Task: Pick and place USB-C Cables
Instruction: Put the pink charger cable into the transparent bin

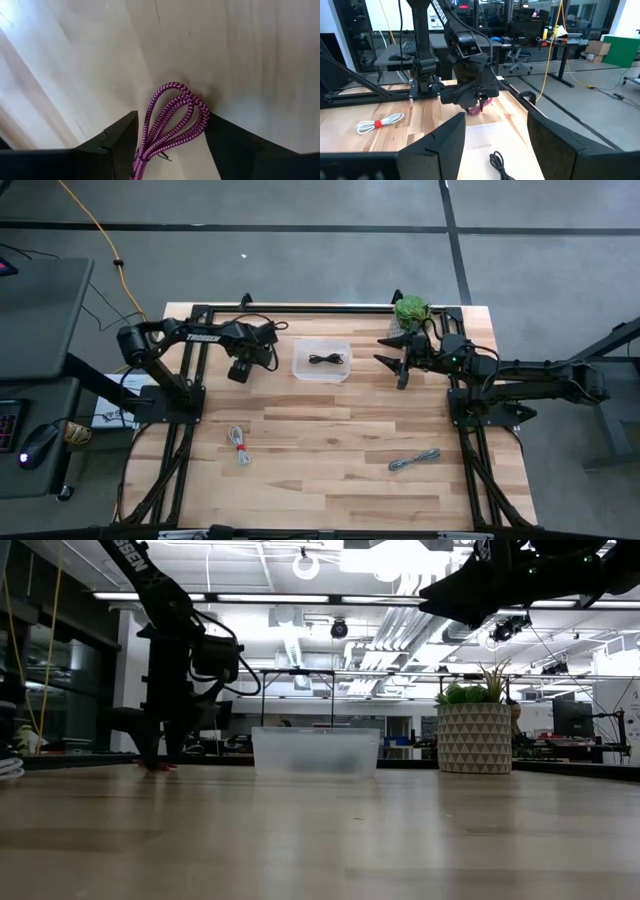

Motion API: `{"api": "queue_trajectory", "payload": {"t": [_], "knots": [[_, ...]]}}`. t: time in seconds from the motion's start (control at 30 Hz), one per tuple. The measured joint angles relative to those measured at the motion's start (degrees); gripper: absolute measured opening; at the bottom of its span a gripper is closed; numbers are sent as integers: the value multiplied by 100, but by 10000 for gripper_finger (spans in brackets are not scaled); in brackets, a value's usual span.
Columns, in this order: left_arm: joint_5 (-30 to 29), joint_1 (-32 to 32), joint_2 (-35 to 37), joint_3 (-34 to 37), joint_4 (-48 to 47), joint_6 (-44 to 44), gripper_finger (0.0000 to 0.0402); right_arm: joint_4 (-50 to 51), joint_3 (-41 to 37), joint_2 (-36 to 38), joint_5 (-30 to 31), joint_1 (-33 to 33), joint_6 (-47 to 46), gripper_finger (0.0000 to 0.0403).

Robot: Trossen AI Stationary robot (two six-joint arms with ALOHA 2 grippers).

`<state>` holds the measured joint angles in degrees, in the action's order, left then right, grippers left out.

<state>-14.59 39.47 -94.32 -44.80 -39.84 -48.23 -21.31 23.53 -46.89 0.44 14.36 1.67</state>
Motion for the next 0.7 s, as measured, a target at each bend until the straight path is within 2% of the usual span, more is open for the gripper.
{"api": "queue_trajectory", "payload": {"t": [0.2,0.5,0.7], "knots": [[302,253,2,0,-45,-4,150,54,2,0,0,0,-20,204],[296,223,-51,-190,-259,74,16,54,2,0,0,0,-20,204],[11,22,-10,-765,-589,409,5,55,2,0,-1,-1,-20,204]]}}
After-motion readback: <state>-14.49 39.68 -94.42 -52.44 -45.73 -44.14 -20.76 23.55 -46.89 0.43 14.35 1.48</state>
